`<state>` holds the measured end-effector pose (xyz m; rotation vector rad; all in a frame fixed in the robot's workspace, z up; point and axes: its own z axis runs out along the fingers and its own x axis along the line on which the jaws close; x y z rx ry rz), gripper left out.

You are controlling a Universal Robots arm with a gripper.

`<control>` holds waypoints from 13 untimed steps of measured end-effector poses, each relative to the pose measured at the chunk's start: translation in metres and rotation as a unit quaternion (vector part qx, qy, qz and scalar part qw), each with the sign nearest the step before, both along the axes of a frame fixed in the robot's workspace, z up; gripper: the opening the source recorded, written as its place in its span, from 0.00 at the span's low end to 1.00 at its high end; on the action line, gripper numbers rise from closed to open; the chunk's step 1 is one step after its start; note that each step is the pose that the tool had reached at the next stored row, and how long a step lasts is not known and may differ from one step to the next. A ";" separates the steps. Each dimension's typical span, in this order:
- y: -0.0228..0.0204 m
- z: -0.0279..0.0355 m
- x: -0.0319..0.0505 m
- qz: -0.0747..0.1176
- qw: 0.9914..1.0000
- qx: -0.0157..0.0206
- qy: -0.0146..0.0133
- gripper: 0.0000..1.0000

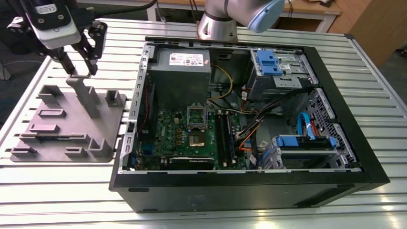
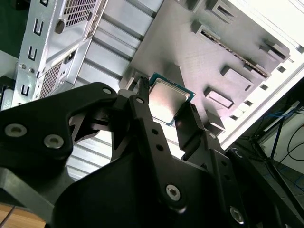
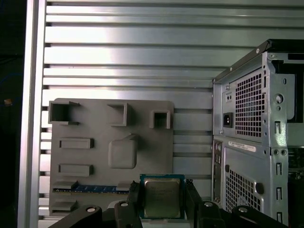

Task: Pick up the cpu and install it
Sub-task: 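Pick up the cpu and move it towards the insertion slot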

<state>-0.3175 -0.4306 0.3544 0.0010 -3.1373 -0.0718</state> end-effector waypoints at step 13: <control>0.0000 0.0000 0.0076 0.000 1.000 0.000 0.000 0.47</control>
